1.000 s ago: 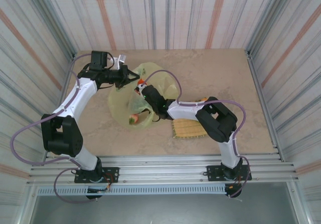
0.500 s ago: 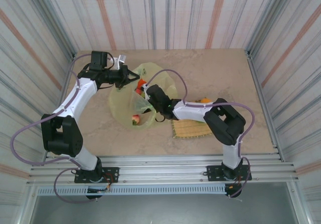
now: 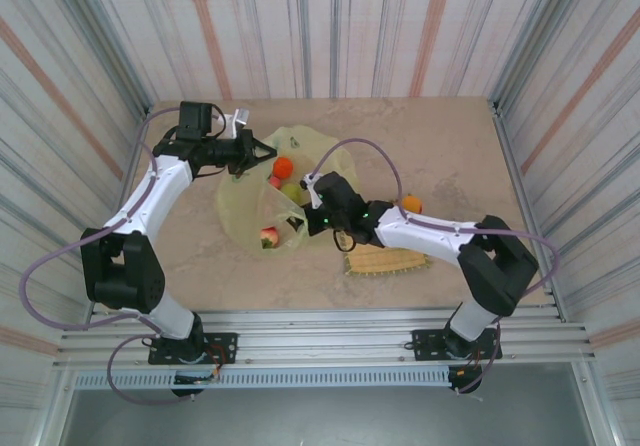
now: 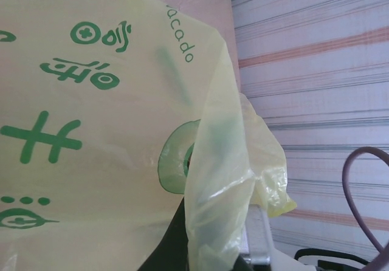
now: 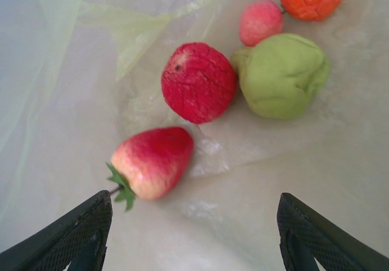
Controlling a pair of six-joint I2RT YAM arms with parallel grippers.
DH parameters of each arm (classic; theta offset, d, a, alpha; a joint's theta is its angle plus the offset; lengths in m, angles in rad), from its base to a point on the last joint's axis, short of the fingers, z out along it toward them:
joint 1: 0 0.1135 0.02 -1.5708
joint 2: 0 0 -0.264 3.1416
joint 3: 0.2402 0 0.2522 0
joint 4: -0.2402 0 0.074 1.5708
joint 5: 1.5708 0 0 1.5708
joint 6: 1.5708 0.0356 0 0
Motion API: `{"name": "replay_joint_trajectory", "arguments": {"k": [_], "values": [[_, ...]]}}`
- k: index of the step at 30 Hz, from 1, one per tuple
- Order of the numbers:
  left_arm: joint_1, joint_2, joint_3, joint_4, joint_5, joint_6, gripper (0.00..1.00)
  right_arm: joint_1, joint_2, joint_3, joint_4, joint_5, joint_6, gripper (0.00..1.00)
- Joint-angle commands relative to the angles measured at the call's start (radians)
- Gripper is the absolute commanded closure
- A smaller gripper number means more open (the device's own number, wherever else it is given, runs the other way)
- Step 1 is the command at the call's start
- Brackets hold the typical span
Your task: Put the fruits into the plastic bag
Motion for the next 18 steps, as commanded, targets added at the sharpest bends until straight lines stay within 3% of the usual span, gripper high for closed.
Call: {"name": "replay_joint_trajectory", "arguments": {"k": [1, 10, 18], "values": [[0.007, -0.043, -0.013, 0.009, 0.014, -0.005, 1.0, -0.013, -0.074, -0.019, -0.138, -0.002, -0.075, 0.28], [0.006, -0.041, -0.013, 0.008, 0.011, -0.004, 1.0, -0.051, -0.266, -0.052, -0.358, -0.17, -0.204, 0.28], [0.006, -0.037, -0.013, 0.008, 0.009, -0.005, 1.0, -0.165, -0.455, -0.068, -0.449, -0.334, -0.219, 0.28]]}}
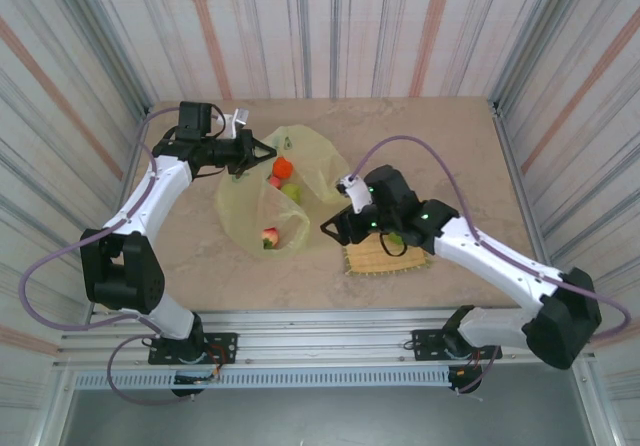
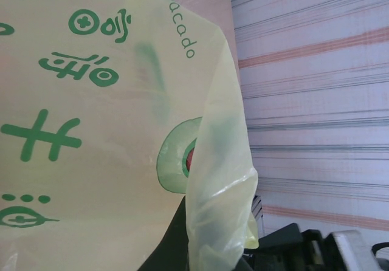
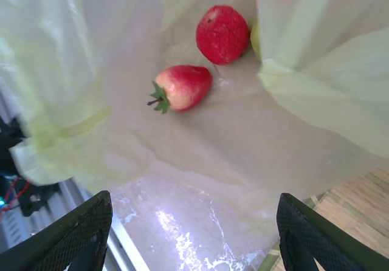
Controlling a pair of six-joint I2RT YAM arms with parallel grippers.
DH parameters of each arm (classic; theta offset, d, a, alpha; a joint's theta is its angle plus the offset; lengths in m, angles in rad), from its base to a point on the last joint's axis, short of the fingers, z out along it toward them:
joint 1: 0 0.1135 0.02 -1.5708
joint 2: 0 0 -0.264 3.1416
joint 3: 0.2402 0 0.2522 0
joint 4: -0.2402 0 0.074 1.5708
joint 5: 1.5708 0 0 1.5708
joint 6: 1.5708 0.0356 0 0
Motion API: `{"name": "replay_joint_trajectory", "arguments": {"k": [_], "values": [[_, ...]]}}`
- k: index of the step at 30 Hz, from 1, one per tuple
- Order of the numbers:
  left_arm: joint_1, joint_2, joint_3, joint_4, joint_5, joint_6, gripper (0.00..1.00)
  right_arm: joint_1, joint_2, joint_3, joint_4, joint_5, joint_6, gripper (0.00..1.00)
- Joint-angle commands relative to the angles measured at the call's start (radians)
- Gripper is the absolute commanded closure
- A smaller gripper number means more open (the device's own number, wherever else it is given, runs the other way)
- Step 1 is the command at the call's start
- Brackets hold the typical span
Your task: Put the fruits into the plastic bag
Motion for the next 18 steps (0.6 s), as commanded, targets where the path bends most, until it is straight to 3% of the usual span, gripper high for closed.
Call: {"name": "replay_joint_trajectory", "arguments": {"k": [1, 4, 12, 18], "values": [[0.005, -0.033, -0.012, 0.008, 0.01, -0.005, 1.0, -0.044, -0.069, -0.004, -0.091, -0.084, -0.035, 0.28], [0.006, -0.031, -0.012, 0.008, 0.01, -0.006, 1.0, -0.092, -0.11, 0.006, -0.151, -0.019, -0.029, 0.26], [0.006, -0.028, -0.012, 0.008, 0.01, -0.005, 1.0, -0.196, -0.097, 0.008, -0.337, 0.432, 0.107, 0.15], [0.006, -0.028, -0.011, 0.006, 0.01, -0.004, 1.0, -0.206, -0.037, -0.026, -0.375, 0.513, 0.173, 0.05]]}}
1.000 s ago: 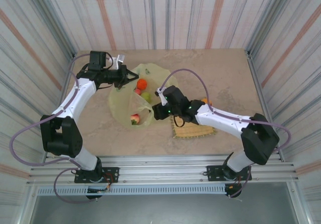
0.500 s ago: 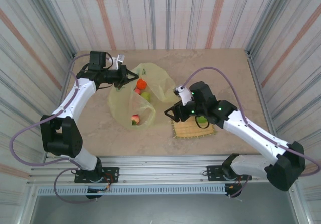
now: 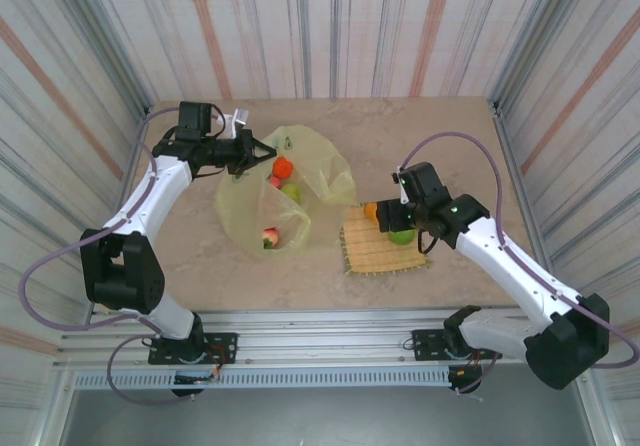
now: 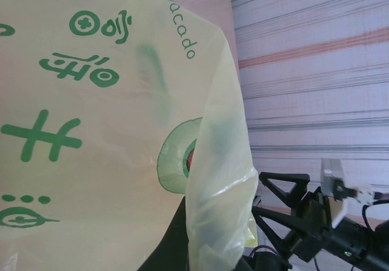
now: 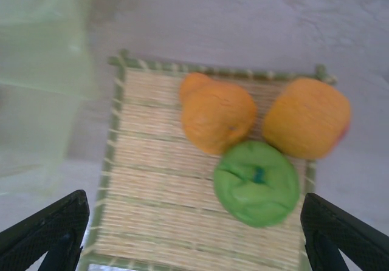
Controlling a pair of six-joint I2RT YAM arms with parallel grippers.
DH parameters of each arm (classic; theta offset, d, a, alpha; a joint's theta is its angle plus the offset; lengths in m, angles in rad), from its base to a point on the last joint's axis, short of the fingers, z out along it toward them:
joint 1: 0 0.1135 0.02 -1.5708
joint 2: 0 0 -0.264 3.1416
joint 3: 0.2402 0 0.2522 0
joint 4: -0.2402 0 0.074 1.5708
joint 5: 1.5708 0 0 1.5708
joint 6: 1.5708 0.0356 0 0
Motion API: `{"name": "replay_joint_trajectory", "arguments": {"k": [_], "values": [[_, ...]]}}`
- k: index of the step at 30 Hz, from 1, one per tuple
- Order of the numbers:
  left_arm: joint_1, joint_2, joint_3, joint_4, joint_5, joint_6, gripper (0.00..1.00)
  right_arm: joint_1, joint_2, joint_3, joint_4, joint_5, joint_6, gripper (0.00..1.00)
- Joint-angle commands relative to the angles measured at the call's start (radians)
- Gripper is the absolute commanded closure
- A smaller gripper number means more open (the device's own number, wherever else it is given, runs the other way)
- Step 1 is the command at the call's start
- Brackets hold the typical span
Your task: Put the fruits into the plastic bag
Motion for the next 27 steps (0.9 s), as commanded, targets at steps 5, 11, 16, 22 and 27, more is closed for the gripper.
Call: {"name": "replay_joint_trajectory", "arguments": {"k": [5, 11, 16, 22, 27], "values": [[0.006, -0.029, -0.01, 0.003, 0.007, -0.001, 1.0, -0.004, 0.08, -0.063, -0.032, 0.073, 0.086, 0.01], [0.006, -0.031, -0.011, 0.001, 0.006, 0.001, 1.0, -0.008, 0.163, -0.095, 0.019, 0.064, 0.095, 0.01], [0.005, -0.032, -0.01, 0.002, 0.008, 0.001, 1.0, -0.021, 0.238, -0.1, 0.065, 0.074, 0.089, 0.0], [0.006, -0.029, -0.009, -0.001, 0.008, 0.001, 1.0, -0.041, 0.313, -0.072, 0.085, 0.08, 0.089, 0.02], [0.007, -0.029, -0.01, -0.001, 0.009, 0.003, 1.0, -0.051, 0.351, -0.057, 0.087, 0.086, 0.1, 0.06]]}}
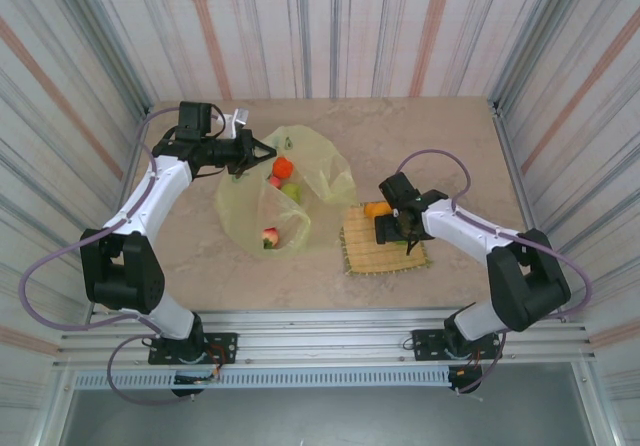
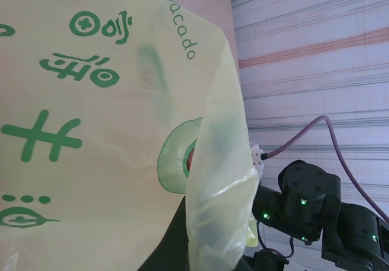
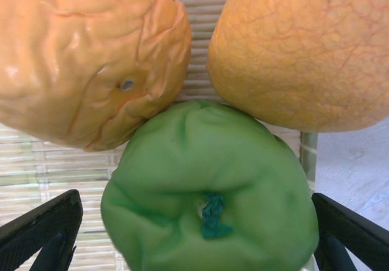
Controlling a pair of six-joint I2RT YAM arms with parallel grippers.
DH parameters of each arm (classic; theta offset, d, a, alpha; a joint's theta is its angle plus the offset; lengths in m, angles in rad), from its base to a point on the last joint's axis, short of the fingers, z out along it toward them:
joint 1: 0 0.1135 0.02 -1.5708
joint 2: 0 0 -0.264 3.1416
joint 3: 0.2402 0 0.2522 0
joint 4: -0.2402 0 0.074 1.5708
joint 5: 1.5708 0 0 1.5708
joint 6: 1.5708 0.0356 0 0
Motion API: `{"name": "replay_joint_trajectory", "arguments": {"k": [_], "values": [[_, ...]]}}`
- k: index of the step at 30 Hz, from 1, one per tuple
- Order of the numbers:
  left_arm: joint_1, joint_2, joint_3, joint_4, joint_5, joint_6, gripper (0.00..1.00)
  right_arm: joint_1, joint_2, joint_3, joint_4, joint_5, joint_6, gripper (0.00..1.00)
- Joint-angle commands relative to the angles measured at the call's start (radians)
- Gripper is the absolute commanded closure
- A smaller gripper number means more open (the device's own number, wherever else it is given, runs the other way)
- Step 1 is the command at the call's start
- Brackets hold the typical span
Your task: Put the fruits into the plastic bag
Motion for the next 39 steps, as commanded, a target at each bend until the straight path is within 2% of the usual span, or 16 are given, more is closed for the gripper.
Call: {"name": "replay_joint_trajectory", "arguments": {"k": [1, 19, 27, 32, 39], "values": [[0.007, -0.028, -0.009, -0.001, 0.009, 0.003, 1.0, -0.012, 0.026, 0.03, -0.002, 0.011, 0.033, 0.08], [0.008, -0.026, -0.006, -0.001, 0.01, 0.003, 1.0, -0.04, 0.036, 0.023, 0.018, -0.021, 0.044, 0.27], [0.008, -0.026, -0.008, -0.002, 0.01, 0.003, 1.0, -0.041, -0.002, 0.012, -0.004, -0.006, 0.042, 0.31], [0.009, -0.024, -0.01, -0.001, 0.01, 0.001, 1.0, -0.04, -0.063, 0.007, -0.035, 0.009, 0.044, 0.32], [0.008, -0.024, -0.009, -0.001, 0.009, -0.001, 1.0, -0.034, -0.26, 0.009, -0.044, 0.014, 0.035, 0.35]]}}
